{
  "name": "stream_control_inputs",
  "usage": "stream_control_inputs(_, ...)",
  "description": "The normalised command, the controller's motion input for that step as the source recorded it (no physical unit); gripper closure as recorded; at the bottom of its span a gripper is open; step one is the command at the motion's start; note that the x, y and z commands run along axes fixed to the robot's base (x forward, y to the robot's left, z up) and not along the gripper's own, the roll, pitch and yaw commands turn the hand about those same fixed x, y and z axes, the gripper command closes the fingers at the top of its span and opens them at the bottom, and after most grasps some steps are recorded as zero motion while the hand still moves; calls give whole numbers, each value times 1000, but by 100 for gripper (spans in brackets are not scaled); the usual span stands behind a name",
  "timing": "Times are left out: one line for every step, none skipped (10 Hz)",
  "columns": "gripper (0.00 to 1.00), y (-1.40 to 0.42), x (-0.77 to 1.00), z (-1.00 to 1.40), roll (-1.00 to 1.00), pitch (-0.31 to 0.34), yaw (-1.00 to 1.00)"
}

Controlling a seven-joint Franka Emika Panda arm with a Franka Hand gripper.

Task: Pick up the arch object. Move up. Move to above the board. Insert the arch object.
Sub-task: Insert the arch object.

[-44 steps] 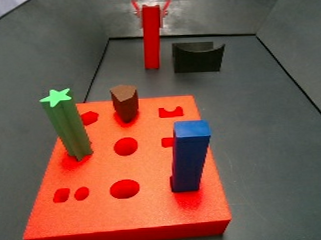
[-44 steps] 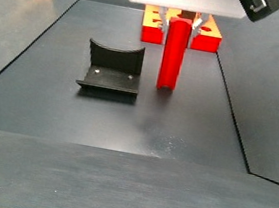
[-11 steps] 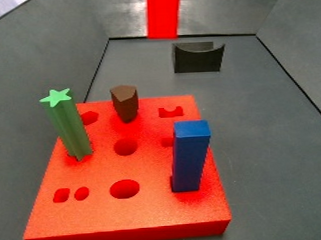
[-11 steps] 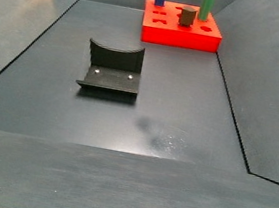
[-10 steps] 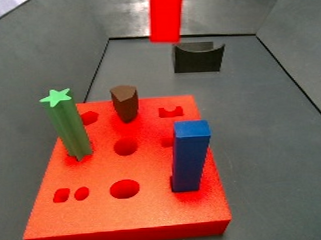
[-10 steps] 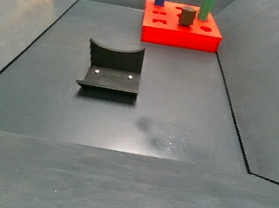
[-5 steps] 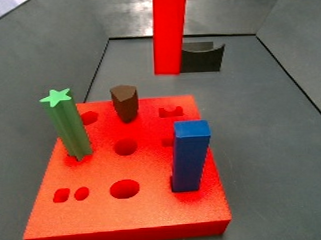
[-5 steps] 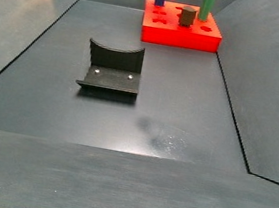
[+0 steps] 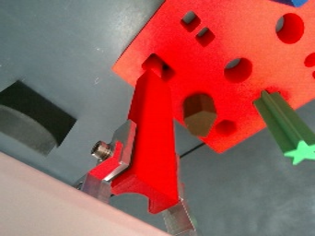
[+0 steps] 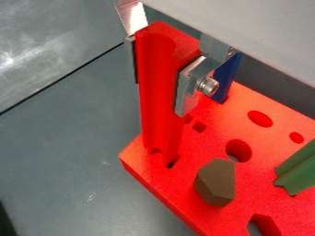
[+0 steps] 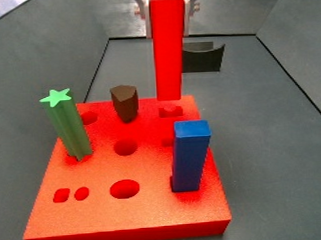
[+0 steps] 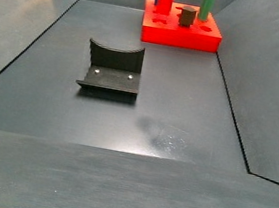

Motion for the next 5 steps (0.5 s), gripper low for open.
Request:
stream_control_inputs(100,-94,100,-186,37,0,34)
stream_control_inputs(100,-106,146,-166,90,0,129)
stream_control_inputs(100,-89,154,-154,127,46,206)
stream_control_inputs(100,-71,123,-160,129,54,191)
stream_control_inputs(100,0,71,-171,84,29,131)
